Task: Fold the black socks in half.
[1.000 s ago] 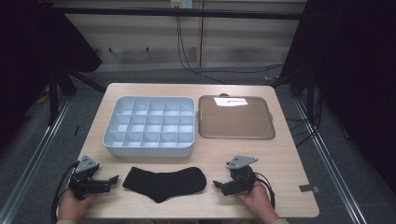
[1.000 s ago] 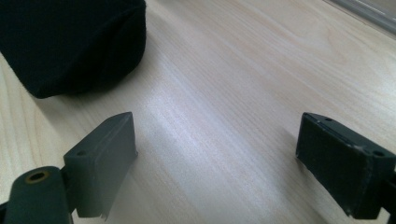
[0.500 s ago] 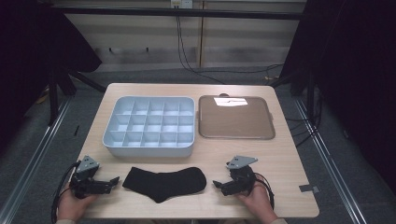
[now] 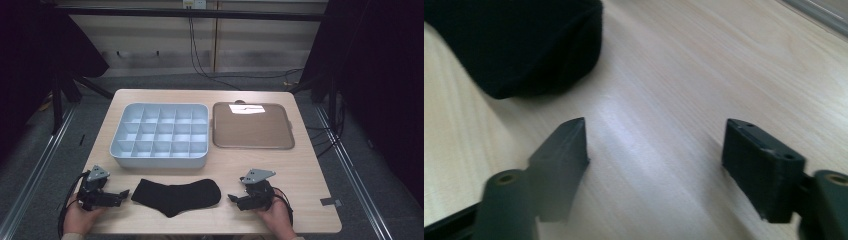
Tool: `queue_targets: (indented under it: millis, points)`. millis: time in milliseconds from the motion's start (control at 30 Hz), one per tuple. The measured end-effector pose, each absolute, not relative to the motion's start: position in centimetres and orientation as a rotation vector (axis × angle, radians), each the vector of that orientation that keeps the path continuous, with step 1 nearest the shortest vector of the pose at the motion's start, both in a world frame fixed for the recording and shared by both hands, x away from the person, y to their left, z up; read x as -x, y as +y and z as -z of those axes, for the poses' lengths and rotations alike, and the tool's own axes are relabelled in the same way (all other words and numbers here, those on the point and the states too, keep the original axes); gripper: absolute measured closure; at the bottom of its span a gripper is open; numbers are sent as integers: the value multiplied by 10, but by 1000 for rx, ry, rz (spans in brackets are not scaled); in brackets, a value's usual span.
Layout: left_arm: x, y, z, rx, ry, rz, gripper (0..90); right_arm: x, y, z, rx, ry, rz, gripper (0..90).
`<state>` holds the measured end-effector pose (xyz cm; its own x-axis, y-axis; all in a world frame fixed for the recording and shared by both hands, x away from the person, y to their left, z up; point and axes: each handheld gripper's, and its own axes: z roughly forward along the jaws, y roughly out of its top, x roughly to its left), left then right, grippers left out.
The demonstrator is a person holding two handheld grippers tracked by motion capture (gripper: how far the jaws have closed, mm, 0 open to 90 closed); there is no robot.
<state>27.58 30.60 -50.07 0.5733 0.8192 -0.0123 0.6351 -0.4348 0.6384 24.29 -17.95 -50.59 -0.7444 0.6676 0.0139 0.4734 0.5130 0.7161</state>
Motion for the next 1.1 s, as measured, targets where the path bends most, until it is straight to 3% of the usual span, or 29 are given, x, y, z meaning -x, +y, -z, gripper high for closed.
queue_targets:
  millis: [100, 500, 733, 833, 1100]
  points:
    - [-275, 306, 498, -2210, 1143, -387, 165, -240, -176, 504, -939, 2505, -1060, 330]
    - [-266, 300, 476, -2210, 1216, -264, 288, -240, -166, 498, -868, 2575, -1108, 513]
    - [-265, 291, 466, -2202, 1257, -207, 303, -239, -163, 496, -835, 2596, -1140, 625]
    - [-266, 289, 464, -2194, 1294, -193, 314, -238, -165, 495, -828, 2607, -1136, 730]
    - [-267, 279, 460, -2187, 1297, -163, 335, -236, -165, 496, -820, 2622, -1124, 851]
